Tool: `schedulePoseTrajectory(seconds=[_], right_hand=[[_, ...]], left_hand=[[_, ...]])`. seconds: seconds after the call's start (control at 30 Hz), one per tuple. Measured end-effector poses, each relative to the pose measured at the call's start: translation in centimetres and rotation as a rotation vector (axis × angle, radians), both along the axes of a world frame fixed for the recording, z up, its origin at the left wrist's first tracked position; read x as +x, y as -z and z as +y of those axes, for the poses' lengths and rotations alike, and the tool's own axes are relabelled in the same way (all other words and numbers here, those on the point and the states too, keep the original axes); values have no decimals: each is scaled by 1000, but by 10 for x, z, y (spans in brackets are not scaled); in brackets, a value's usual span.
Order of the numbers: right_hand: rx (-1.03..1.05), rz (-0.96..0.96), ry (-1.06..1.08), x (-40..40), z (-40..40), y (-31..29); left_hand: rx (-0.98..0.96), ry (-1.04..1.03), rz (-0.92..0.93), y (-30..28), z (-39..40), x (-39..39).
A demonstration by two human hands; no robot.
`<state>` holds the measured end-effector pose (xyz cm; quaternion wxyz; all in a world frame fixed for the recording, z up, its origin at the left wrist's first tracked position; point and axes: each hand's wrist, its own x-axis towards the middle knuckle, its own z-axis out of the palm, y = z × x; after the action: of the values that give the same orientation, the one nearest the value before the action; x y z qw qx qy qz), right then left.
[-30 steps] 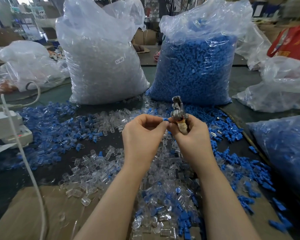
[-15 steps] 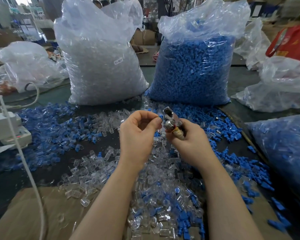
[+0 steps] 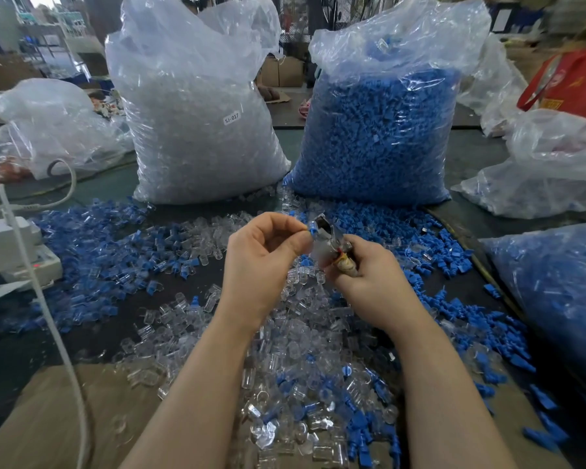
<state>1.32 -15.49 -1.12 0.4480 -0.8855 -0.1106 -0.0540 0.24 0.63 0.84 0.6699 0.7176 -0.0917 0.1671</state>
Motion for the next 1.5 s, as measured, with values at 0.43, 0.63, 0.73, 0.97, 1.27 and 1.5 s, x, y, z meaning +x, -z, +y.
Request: schedulePoseTrajectory(seconds=[0.43,0.63,0.73,0.97,1.27,1.5], right_hand=[[-56,-45,53,-2,6,-4],[-72,-89,113,1,5,2],[-81,-111,198,3,0,5],[-177,-96,286,6,-3,12],[-228,-71,357,7,-4,13],[-231,-73,436,6,-6,10]], left_hand=[[1,-27,2,-2,0,2],[48,-129,102,-6,18,5],[250,-451,156,-1,52,9],[659,-953,289,21,103,7],[886,-828,606,32,112,13],[1103,-850,635,22,103,14]])
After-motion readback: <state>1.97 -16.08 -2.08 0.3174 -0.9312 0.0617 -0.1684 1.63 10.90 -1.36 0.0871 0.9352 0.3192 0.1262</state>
